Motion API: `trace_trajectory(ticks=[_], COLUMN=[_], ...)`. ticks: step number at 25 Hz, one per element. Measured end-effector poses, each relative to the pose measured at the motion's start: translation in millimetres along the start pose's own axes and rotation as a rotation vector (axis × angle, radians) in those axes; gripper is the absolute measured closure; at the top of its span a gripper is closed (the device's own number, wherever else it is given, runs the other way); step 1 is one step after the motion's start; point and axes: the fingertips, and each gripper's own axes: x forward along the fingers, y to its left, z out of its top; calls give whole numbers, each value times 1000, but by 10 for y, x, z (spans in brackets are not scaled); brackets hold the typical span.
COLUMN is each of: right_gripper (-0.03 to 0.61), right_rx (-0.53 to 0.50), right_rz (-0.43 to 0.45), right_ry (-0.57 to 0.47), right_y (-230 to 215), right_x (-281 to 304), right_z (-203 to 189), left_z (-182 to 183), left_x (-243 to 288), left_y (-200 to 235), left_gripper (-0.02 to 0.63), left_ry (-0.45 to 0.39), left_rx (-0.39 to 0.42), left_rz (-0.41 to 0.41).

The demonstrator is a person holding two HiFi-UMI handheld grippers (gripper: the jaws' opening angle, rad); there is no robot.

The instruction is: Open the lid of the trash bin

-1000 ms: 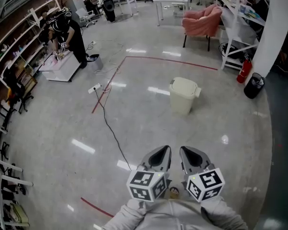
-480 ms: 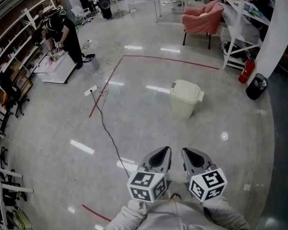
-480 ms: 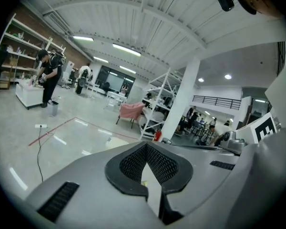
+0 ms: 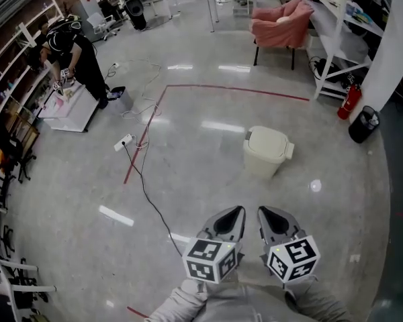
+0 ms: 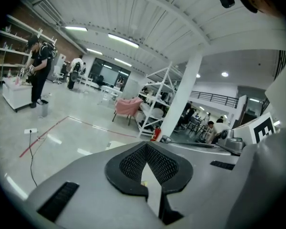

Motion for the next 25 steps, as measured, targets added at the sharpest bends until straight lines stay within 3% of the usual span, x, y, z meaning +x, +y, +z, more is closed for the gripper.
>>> trace_trajectory(ticks=[13,25], right_gripper=[578,578], right_rx=[20,80], right_rz=[-44,-91], right_ry=[35,66], right_y=[-238,-813], right_x=[1161,1597], right_z=[238,274], left_z=[439,505], left_x=[682,1389], left_y=[956,1226], left_gripper=[607,607], left_ry=[68,133], left_rx=[-3,-24], left_rz=[-46,-56])
